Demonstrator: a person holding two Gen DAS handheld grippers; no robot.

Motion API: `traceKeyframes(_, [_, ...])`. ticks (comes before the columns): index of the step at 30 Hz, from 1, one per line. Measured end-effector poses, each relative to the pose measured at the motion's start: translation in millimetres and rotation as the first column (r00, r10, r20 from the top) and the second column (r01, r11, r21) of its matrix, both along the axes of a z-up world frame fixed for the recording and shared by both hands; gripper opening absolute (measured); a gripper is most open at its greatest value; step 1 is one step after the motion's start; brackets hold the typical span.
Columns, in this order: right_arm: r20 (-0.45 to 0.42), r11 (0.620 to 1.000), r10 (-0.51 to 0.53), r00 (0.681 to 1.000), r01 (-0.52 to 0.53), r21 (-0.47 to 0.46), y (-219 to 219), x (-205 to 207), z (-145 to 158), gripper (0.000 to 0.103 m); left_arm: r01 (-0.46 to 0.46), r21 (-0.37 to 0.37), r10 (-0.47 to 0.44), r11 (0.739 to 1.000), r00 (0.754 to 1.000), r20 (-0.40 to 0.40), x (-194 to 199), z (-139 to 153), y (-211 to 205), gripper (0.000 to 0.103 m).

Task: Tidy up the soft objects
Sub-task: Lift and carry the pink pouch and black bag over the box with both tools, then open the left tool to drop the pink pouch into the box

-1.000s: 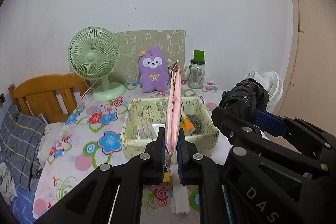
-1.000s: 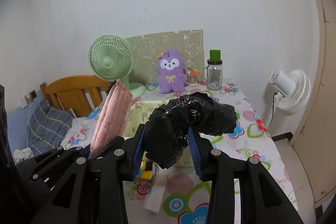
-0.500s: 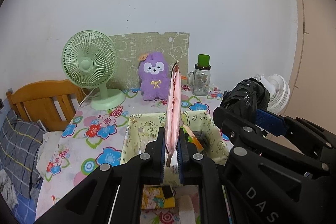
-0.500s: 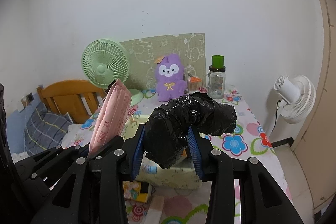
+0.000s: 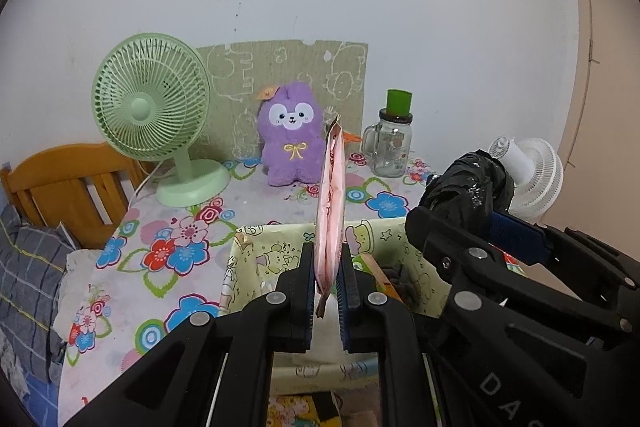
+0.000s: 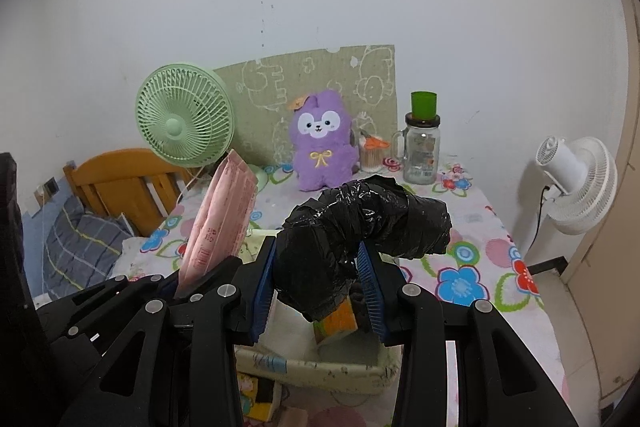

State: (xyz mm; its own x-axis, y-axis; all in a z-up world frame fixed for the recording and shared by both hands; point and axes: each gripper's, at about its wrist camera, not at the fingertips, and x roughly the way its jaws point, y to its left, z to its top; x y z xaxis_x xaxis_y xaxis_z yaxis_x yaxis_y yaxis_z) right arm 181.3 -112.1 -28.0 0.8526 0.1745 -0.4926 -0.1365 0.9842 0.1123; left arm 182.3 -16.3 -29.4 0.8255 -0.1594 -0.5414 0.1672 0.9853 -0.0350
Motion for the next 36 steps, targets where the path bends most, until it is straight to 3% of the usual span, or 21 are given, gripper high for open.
traceKeyframes(20, [-0.087, 0.999, 0.036, 0.996, -0.035, 0.013, 13.0, 52.1, -36.4, 0.044, -0.038, 0.019, 0.04, 0.999, 0.991, -0.13, 44.1, -44.3, 14.5, 0.008])
traceKeyframes(25, [-0.097, 0.998, 0.053, 0.994, -0.051, 0.023, 18.4, 60.3, -42.3, 0.044, -0.059, 0.023, 0.061, 0.998, 0.989, -0.135, 46.3, -46.8, 19.6, 0.03])
traceKeyframes(30, [-0.112, 0.997, 0.073, 0.991, -0.07, 0.034, 23.6, 70.1, -48.2, 0.044, -0.065, 0.018, 0.067, 0.998, 0.986, -0.15, 50.7, -49.8, 23.7, 0.044])
traceKeyframes(31, [-0.115, 0.996, 0.081, 0.99, -0.077, 0.039, 24.5, 72.4, -49.7, 0.044, -0.066, 0.017, 0.068, 0.998, 0.985, -0.156, 52.2, -51.2, 24.5, 0.051])
traceKeyframes(33, [-0.131, 0.995, 0.097, 0.987, -0.093, 0.033, 26.5, 76.4, -53.0, 0.045, -0.048, 0.009, 0.049, 0.999, 0.986, -0.16, 53.0, -52.8, 24.8, 0.064])
traceKeyframes(36, [-0.146, 0.995, 0.1, 0.984, -0.096, 0.036, 26.6, 81.3, -57.2, 0.051, -0.026, 0.015, 0.028, 1.0, 0.989, -0.146, 50.7, -51.8, 21.7, 0.073])
